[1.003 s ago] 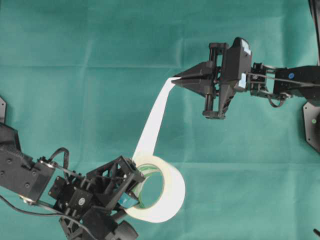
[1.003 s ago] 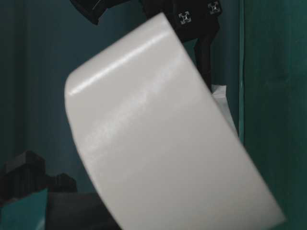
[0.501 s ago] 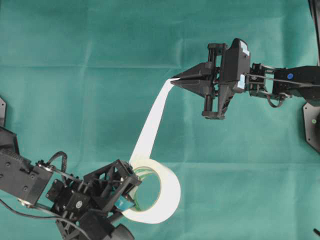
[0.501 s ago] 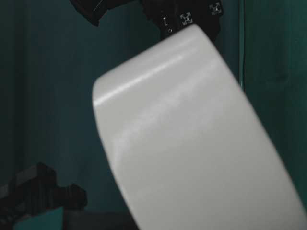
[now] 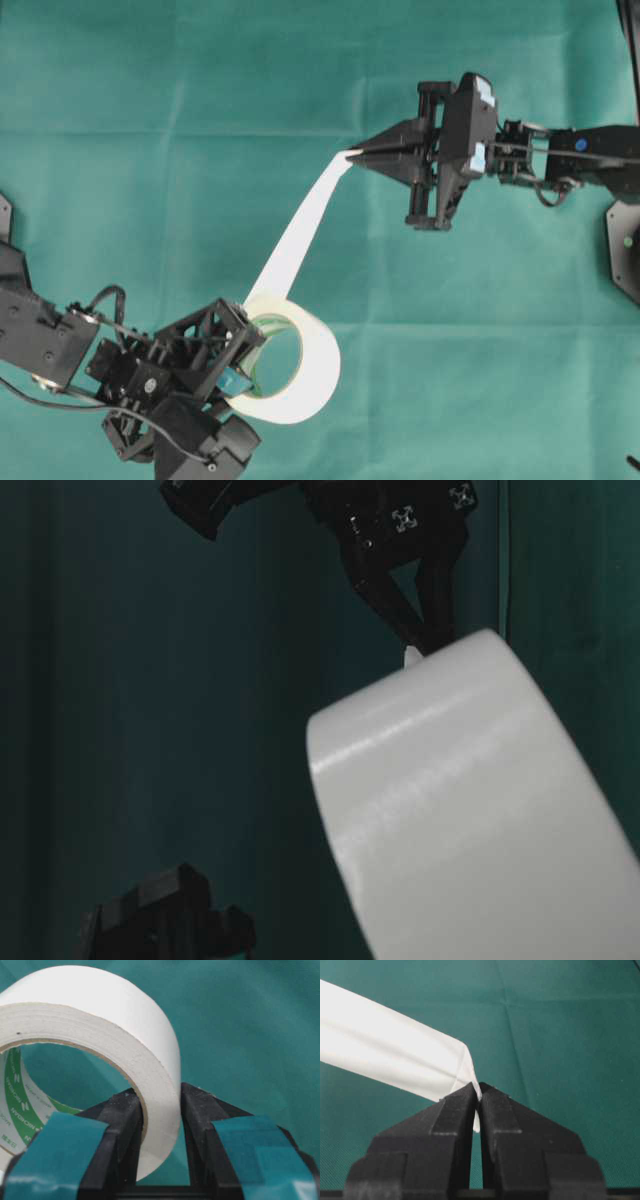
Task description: Peel off the duct tape with your right arm.
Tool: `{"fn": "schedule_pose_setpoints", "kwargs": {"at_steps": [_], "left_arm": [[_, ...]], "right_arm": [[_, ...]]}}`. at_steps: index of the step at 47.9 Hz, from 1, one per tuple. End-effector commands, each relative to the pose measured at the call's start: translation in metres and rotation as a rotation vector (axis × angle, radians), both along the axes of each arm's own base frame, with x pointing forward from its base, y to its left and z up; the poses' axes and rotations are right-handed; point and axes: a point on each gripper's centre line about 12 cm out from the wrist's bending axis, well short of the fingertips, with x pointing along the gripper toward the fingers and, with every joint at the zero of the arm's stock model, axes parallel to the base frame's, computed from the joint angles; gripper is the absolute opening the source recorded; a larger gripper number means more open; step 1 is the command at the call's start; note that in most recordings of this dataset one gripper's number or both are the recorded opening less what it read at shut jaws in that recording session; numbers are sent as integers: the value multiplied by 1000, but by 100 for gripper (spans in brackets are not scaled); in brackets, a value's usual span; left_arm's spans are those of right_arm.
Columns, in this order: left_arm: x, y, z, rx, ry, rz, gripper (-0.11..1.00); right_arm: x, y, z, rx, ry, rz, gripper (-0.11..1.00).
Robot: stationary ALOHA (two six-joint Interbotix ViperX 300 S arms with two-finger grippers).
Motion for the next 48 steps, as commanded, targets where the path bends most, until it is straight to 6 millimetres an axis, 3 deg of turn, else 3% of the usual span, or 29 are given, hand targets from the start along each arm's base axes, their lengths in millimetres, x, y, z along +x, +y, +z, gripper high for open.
{"fn": "schedule_pose_setpoints", "kwargs": {"at_steps": [1, 15, 19, 26, 36, 48], "left_arm": [[-5, -6, 22, -48, -52, -6, 20], [-3, 6, 13, -37, -28, 25, 20], [-2, 10, 10, -33, -22, 35, 20], [-1, 13, 7, -30, -15, 44, 20], [0, 17, 7, -30, -15, 55, 20], [2, 28, 18, -31, -40, 74, 20]], "right_arm": [[-2, -16, 6, 0, -17, -48, -9], [-4, -15, 1, 5, 16, -45, -9], [-4, -14, 0, 7, 27, -43, -4], [-5, -13, -2, 10, 37, -41, 20], [-5, -12, -3, 11, 40, -38, 76], [-8, -10, -6, 13, 51, -33, 75]]}}
